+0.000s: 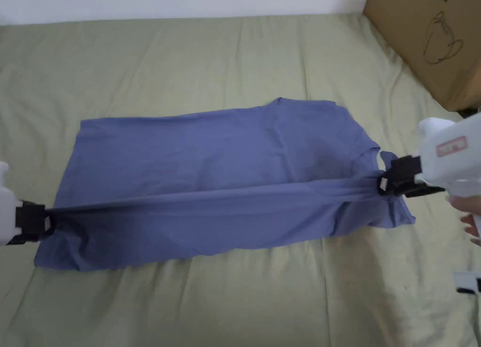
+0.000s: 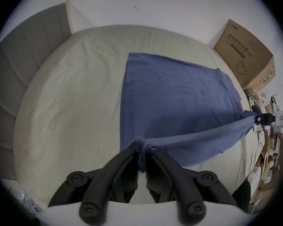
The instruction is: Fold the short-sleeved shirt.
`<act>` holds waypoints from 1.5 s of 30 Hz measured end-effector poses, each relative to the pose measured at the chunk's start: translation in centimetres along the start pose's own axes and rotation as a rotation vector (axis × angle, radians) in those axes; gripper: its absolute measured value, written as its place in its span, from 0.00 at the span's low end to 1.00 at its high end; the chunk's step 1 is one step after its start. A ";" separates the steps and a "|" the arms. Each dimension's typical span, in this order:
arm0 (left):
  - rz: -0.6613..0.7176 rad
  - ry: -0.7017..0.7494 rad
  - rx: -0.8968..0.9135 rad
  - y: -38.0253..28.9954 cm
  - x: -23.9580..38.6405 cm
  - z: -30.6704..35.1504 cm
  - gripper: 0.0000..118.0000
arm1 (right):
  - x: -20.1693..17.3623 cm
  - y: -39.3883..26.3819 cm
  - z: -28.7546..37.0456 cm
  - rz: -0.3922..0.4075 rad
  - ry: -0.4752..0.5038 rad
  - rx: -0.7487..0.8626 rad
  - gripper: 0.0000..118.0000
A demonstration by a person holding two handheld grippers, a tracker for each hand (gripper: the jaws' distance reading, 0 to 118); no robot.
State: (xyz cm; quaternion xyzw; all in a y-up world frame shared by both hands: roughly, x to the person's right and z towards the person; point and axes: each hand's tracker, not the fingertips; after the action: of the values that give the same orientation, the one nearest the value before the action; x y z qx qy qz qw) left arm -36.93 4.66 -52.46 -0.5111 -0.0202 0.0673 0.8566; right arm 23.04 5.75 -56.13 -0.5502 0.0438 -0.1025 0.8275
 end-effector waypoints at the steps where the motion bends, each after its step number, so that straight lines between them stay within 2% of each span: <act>1: 0.011 -0.003 -0.011 1.0 -0.5 -1.2 0.06 | 0.0 1.0 -1.5 -0.018 -0.011 -0.032 0.09; 4: 0.039 -0.007 -0.052 2.5 -1.3 -4.6 0.07 | 0.5 2.8 -5.5 -0.093 -0.033 -0.075 0.09; 5: 0.049 -0.006 -0.063 2.7 -2.0 -5.3 0.09 | 0.7 3.0 -6.3 -0.114 -0.031 -0.070 0.14; 6: 0.058 -0.001 -0.072 2.9 -2.8 -5.9 0.20 | 0.7 2.9 -6.7 -0.134 -0.025 -0.059 0.30; 7: 0.060 0.004 -0.074 3.0 -3.7 -6.1 0.36 | 0.5 2.7 -6.8 -0.127 -0.045 -0.036 0.48; 8: 0.067 0.021 -0.069 2.3 -1.7 -6.3 0.57 | 0.2 2.4 -6.5 -0.105 -0.079 0.007 0.66; 9: 0.071 0.029 -0.058 2.1 -2.4 -6.0 0.73 | 0.0 1.8 -5.7 -0.078 -0.116 0.069 0.79; 11: 0.087 0.001 0.013 1.7 -4.0 -4.7 0.72 | -0.4 0.5 -3.6 -0.049 -0.121 0.192 0.80; 12: 0.081 -0.018 0.051 0.4 -1.7 -3.6 0.72 | -0.5 -0.1 -2.5 -0.042 -0.100 0.221 0.80; 15: 0.062 -0.038 0.162 -1.8 -2.4 -0.1 0.72 | -1.0 -3.3 0.8 -0.041 -0.066 0.277 0.80; 16: 0.060 -0.041 0.190 -3.0 -0.7 0.9 0.73 | -1.1 -4.4 1.7 -0.039 -0.050 0.290 0.80; 19: 0.048 -0.004 0.211 -5.7 -0.8 3.8 0.78 | -1.5 -7.2 3.6 -0.016 -0.023 0.281 0.80; 20: 0.035 0.007 0.225 -6.7 0.2 4.6 0.76 | -1.7 -8.2 4.2 -0.008 0.000 0.302 0.78; 21: 0.023 -0.005 0.230 -7.5 0.0 5.5 0.66 | -1.8 -9.1 4.7 -0.002 0.020 0.338 0.66; 22: 0.019 0.000 0.239 -8.1 0.0 6.2 0.50 | -2.0 -9.8 5.3 0.000 0.022 0.368 0.41; 23: 0.018 0.000 0.239 -8.6 -0.1 6.8 0.26 | -2.3 -10.4 5.6 -0.002 0.010 0.375 0.08; 24: 0.022 0.018 0.234 -9.2 0.5 7.0 0.00 | -2.4 -10.8 5.8 0.008 -0.003 0.376 0.00; 26: 0.040 0.035 0.228 -9.5 0.4 7.9 0.00 | -2.5 -11.0 5.7 0.006 0.051 0.380 0.00; 32: 0.058 0.019 0.165 -7.3 -0.2 5.8 0.00 | -3.3 -11.2 5.4 0.025 0.063 0.353 0.00; 33: 0.069 0.015 0.158 -6.5 -0.6 5.0 0.08 | -3.4 -11.2 5.4 0.023 0.066 0.348 0.00; 34: 0.088 0.016 0.153 -5.9 -1.0 4.2 0.26 | -3.4 -11.2 5.3 0.021 0.071 0.340 0.00; 35: 0.097 0.036 0.142 -5.2 -1.3 3.2 0.50 | -3.3 -11.3 5.1 0.018 0.076 0.334 0.00; 36: 0.105 0.061 0.122 -4.9 -1.5 2.0 0.83 | -3.2 -11.3 5.0 0.017 0.078 0.328 0.00; 37: 0.114 0.078 0.090 -4.5 -1.7 1.0 0.95 | -3.1 -11.4 4.9 0.016 0.079 0.321 0.00; 45: 0.106 0.133 -0.040 -3.9 -1.7 -5.5 0.95 | -1.8 -11.9 3.5 0.008 0.043 0.281 0.00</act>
State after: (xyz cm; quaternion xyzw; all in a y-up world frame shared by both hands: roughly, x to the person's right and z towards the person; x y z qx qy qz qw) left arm -37.69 -2.22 -51.55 -0.5319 0.0624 0.0782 0.8409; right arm 20.48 4.87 -43.93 -0.4262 0.0492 -0.1160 0.8958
